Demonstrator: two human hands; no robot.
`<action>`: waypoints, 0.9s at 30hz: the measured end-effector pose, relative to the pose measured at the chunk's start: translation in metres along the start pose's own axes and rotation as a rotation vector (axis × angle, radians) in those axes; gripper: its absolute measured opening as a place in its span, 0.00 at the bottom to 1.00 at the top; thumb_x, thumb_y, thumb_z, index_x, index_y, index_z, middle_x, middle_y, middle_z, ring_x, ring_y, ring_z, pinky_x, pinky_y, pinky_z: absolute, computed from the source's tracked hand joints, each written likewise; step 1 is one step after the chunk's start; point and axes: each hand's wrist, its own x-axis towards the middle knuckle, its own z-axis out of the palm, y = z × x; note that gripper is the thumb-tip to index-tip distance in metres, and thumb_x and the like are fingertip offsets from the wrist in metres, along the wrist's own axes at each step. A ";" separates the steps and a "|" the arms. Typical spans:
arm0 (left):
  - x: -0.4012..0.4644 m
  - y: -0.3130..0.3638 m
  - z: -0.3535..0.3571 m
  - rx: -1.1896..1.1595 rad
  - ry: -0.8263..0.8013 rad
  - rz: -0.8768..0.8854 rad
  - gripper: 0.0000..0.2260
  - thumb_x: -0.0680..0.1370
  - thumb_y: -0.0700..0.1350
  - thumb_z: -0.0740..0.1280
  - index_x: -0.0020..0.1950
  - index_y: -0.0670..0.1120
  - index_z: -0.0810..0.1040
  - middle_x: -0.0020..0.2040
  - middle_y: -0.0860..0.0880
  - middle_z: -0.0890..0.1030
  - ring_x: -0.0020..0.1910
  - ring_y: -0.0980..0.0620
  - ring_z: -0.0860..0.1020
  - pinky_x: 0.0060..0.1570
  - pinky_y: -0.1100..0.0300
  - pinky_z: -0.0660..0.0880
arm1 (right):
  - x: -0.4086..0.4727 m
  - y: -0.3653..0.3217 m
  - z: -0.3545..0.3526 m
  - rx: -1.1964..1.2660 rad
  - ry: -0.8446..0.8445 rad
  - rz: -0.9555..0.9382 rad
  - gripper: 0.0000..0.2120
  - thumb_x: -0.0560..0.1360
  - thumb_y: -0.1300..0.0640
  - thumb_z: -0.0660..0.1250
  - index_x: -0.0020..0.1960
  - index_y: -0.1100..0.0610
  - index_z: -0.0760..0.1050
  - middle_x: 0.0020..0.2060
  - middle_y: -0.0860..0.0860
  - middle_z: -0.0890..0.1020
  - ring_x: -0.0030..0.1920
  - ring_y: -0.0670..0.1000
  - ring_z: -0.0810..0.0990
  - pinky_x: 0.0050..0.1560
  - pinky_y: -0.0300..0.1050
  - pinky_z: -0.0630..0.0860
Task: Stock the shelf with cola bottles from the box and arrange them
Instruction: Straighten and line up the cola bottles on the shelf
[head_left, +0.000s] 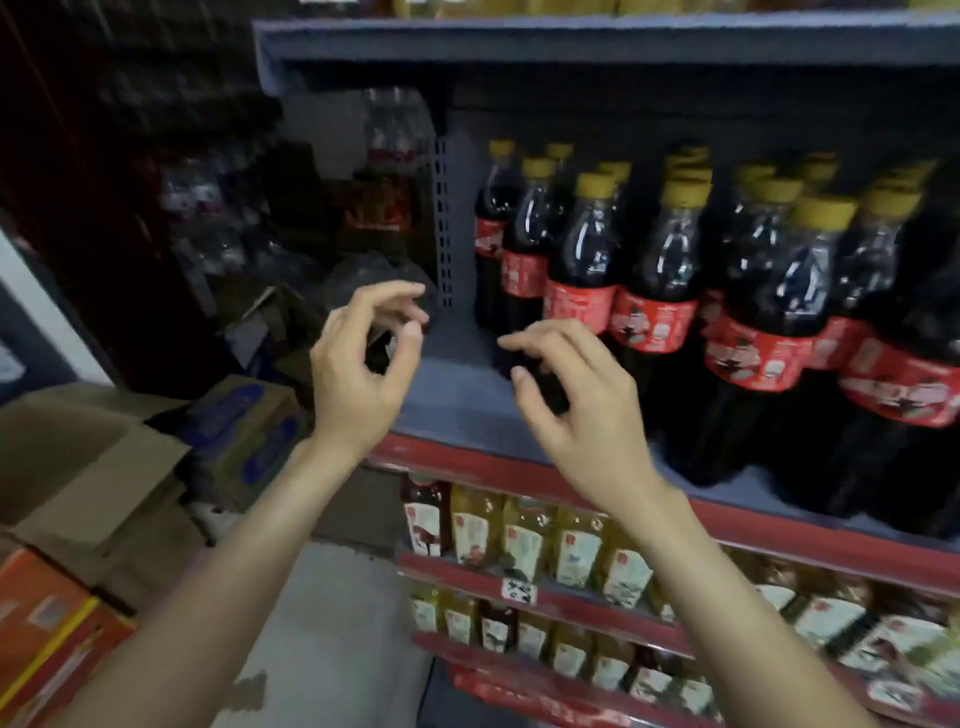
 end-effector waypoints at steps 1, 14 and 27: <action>0.008 -0.022 -0.006 -0.015 -0.035 -0.075 0.10 0.79 0.42 0.62 0.60 0.48 0.73 0.48 0.60 0.76 0.45 0.59 0.77 0.50 0.53 0.76 | 0.007 0.000 0.018 0.013 -0.021 0.040 0.11 0.78 0.61 0.62 0.58 0.60 0.77 0.53 0.53 0.78 0.54 0.52 0.77 0.52 0.45 0.74; 0.107 -0.164 0.076 -0.441 -0.453 -0.434 0.26 0.80 0.43 0.65 0.75 0.49 0.59 0.68 0.47 0.70 0.62 0.56 0.72 0.50 0.77 0.70 | 0.101 0.035 0.175 -0.211 -0.005 0.564 0.36 0.75 0.64 0.66 0.77 0.61 0.50 0.74 0.63 0.57 0.72 0.64 0.63 0.68 0.52 0.66; 0.126 -0.189 0.129 -0.501 -0.583 -0.269 0.29 0.79 0.46 0.65 0.77 0.45 0.55 0.75 0.46 0.64 0.72 0.53 0.65 0.69 0.59 0.63 | 0.122 0.070 0.188 -0.268 -0.042 0.849 0.43 0.76 0.66 0.62 0.78 0.52 0.35 0.70 0.65 0.64 0.58 0.65 0.76 0.51 0.52 0.73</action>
